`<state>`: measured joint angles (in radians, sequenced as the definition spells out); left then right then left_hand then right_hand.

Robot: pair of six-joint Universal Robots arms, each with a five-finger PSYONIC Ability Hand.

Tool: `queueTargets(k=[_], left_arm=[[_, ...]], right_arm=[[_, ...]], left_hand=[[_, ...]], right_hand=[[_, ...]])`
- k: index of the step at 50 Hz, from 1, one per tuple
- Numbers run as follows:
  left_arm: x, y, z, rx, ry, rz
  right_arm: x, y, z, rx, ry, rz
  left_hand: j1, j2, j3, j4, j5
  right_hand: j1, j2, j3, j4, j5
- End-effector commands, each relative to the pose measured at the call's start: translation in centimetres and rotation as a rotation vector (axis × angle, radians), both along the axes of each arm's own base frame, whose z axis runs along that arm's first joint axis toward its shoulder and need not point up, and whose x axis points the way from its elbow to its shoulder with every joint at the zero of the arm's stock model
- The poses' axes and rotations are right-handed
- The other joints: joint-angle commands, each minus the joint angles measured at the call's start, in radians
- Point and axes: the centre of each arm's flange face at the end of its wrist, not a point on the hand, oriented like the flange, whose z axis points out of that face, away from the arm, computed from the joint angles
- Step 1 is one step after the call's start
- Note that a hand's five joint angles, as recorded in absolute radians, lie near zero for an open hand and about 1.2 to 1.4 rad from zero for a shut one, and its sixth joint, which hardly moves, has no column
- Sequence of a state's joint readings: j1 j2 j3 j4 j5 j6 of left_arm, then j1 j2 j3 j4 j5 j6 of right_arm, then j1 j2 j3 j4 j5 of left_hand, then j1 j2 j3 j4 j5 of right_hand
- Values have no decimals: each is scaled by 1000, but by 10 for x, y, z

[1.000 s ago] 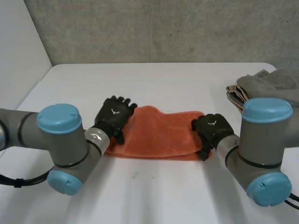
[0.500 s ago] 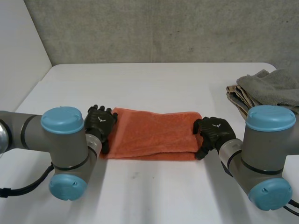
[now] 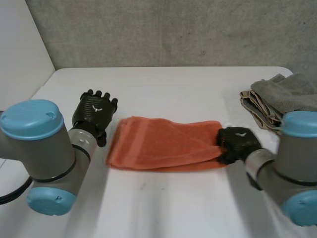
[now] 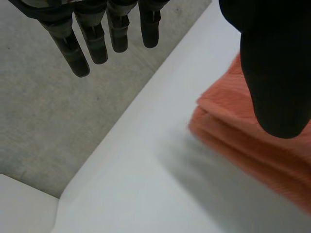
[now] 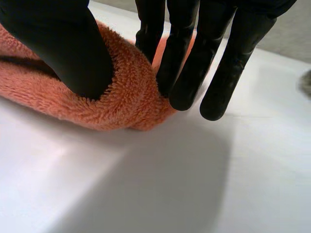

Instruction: Fold the laundry.

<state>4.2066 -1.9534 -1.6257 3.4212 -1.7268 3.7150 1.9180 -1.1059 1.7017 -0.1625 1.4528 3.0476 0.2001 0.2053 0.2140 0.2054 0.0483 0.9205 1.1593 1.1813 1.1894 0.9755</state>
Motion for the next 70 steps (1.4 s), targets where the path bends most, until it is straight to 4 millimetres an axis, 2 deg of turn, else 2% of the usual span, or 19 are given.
queueTargets(k=[1,5,8,13,16,19,20,24,25,26,29,30,34,38,43,48,61,65,70], left_arm=[[3,4,14,-28,24,3],[3,5,17,-29,45,2],[2,5,18,-27,57,0],[1,3,22,-37,83,2],[-1,2,25,-41,112,3],[-4,0,31,-44,161,2],[-5,-2,34,-45,191,4],[-8,-5,41,-42,264,7],[-8,-6,41,-39,276,8],[-9,-7,42,-38,291,7],[-14,-6,46,-35,335,-4],[-16,-6,47,-34,344,-11],[-31,1,44,-15,358,-78],[-54,15,38,18,363,-189],[-80,34,22,96,383,-288],[-88,47,-5,215,345,-286],[-66,55,-49,392,150,-134],[-64,52,-50,391,128,-133],[-66,49,-42,360,97,-150]], right_arm=[[-56,-14,18,-100,175,-35],[-64,-20,24,-174,308,-8],[-54,-19,37,-245,349,27],[5,2,71,-409,311,187],[31,16,75,-445,282,269],[70,44,64,-454,255,420],[94,65,55,-443,239,528],[124,99,37,-401,207,682],[128,104,34,-386,203,704],[129,107,31,-359,193,728],[128,102,32,-322,159,703],[123,92,33,-283,123,653],[98,56,33,-150,0,473],[67,30,49,-87,-118,297],[40,9,59,-55,-185,173],[39,7,50,-12,-170,173],[46,-9,2,102,15,219],[44,-10,-6,91,106,230],[40,-13,3,36,163,196]], left_hand=[[-7,-12,-21,-12,-30],[-7,-12,-21,-12,-30],[-7,-12,-21,-12,-30],[-7,-12,-21,-12,-30],[-7,-12,-21,-12,-30],[-7,-12,-21,-12,-30],[-7,-12,-21,-12,-30],[-4,-9,-18,-10,-27],[-7,-12,-21,-12,-30],[-4,-9,-18,-10,-27],[-4,-9,-18,-10,-27],[-4,-9,-18,-10,-27],[-4,-9,-18,-10,-27],[5,-1,-9,-1,-18],[13,8,-1,8,-9],[28,23,14,23,5],[25,20,11,20,2],[25,20,11,20,2],[22,17,8,17,0]], right_hand=[[476,237,215,207,246],[476,237,215,207,246],[476,237,215,207,246],[476,237,215,207,246],[476,237,215,207,246],[476,237,215,207,246],[476,237,215,207,246],[476,237,215,207,246],[369,130,108,100,140],[-7,-246,-268,-276,-236],[-599,-838,-859,-868,-828],[-746,-985,-1007,-1015,-976],[-746,-985,-1007,-1015,-976],[-746,-985,-1007,-1015,-976],[-746,-985,-1007,-1015,-976],[-746,-985,-1007,-1015,-976],[-746,-985,-1007,-1015,-976],[-746,-985,-1007,-1015,-976],[-746,-985,-1007,-1015,-976]])
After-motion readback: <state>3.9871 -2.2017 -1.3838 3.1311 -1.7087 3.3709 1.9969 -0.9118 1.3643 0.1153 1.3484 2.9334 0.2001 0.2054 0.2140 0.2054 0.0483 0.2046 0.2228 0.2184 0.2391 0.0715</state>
